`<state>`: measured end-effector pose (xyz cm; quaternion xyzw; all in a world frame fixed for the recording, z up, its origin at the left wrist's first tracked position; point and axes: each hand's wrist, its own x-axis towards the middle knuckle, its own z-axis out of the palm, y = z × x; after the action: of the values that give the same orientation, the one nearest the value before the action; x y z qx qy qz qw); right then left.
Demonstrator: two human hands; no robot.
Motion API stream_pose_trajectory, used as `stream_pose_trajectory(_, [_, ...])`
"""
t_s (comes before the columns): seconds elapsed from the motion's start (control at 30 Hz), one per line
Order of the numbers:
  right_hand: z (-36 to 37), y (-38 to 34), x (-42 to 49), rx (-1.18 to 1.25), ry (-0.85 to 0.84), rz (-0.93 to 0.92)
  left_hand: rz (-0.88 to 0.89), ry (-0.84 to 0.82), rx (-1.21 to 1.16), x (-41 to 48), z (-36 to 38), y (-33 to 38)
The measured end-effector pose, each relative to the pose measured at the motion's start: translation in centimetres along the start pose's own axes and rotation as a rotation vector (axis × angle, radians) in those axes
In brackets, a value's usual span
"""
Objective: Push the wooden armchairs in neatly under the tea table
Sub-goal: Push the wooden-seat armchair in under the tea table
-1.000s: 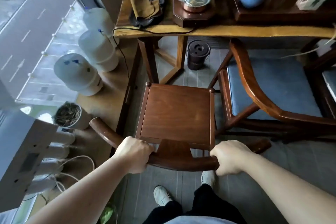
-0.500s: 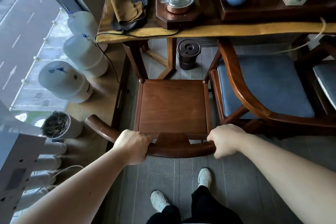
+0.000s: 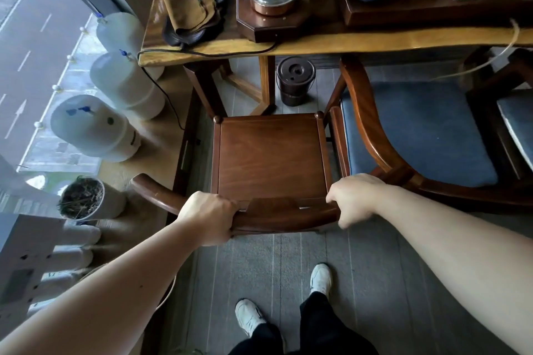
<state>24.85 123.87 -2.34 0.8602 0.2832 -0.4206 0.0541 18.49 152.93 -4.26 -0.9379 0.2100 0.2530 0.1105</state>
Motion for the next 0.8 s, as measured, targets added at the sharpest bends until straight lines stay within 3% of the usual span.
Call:
stream_pose_trajectory(0.5, [1.1, 0.0, 0.2, -0.034, 0.033, -0.016, 0.048, -0.014, -0.003, -0.2, 0.3, -0.2])
stream_pose_trajectory(0.8, [0.5, -0.3, 0.3, -0.033, -0.030, -0.026, 0.058, -0.019, -0.035, -0.2, 0.5, -0.6])
